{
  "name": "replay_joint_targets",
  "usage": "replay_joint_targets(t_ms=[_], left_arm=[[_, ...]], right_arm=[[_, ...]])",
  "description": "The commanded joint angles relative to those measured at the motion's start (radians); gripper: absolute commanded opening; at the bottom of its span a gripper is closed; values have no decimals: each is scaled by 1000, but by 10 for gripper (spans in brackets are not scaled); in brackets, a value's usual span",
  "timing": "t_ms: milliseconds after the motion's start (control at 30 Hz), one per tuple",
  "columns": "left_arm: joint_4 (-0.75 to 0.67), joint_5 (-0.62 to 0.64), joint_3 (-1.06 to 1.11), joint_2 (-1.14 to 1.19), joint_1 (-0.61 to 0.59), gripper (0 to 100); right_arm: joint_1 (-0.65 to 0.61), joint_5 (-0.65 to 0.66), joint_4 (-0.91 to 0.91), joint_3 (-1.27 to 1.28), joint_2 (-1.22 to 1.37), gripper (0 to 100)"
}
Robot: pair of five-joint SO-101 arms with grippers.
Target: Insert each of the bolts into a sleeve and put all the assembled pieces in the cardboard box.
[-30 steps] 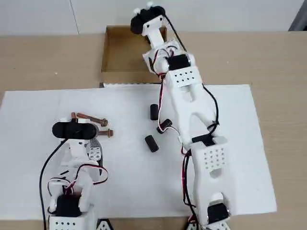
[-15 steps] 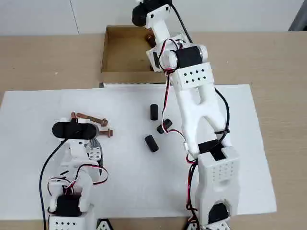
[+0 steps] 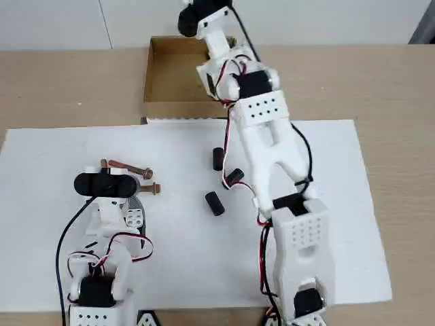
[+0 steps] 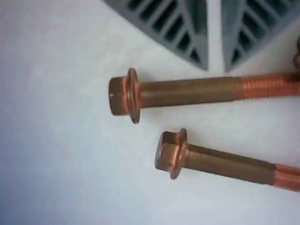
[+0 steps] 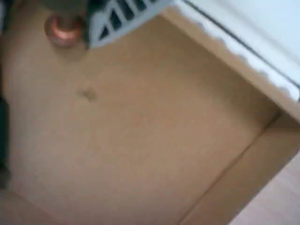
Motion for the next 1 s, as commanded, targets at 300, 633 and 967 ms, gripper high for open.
replay_joint_targets(t_ms=[300, 633, 967], left_arm=[[-14, -3, -2, -6, -5, 6], [-14, -5, -2, -6, -5, 6], [-14, -5, -2, -6, -5, 6]], right_arm=[[-15, 11, -183, -54, 150, 91], [-25, 11, -131, -54, 157, 162], [-19, 11, -131, -54, 154, 146]])
